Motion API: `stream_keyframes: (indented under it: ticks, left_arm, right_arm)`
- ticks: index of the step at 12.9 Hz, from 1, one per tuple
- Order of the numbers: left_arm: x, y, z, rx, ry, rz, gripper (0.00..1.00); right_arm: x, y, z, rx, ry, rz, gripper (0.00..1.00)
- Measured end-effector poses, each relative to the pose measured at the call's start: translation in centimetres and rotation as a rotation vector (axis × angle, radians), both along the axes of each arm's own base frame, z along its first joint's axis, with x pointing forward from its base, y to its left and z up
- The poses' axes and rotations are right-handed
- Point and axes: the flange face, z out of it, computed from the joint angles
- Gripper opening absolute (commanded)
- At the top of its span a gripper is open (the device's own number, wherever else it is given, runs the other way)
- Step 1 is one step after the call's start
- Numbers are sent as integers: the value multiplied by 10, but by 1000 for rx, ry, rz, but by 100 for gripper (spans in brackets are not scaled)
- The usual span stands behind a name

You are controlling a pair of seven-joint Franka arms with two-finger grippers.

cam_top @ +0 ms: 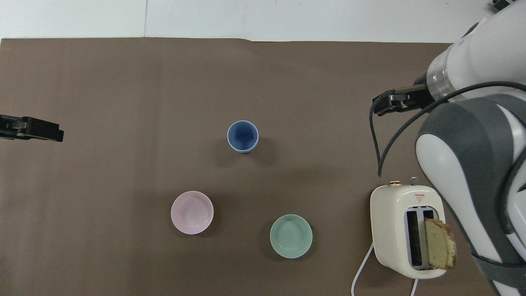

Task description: Stack blue cups with both arms

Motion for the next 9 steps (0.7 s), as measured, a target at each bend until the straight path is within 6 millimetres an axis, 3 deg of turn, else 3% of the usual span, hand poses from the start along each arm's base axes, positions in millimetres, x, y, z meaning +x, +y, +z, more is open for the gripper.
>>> stream_keyframes:
  ticks: [5, 9]
  left_arm:
    - [0, 0, 0, 0, 1, 0, 100]
    - [-4, -1, -3, 2, 33, -3, 100]
  right_arm:
    - [-6, -21, -1, -9, 20, -33, 100]
    - [-17, -65, 14, -18, 41, -99, 100]
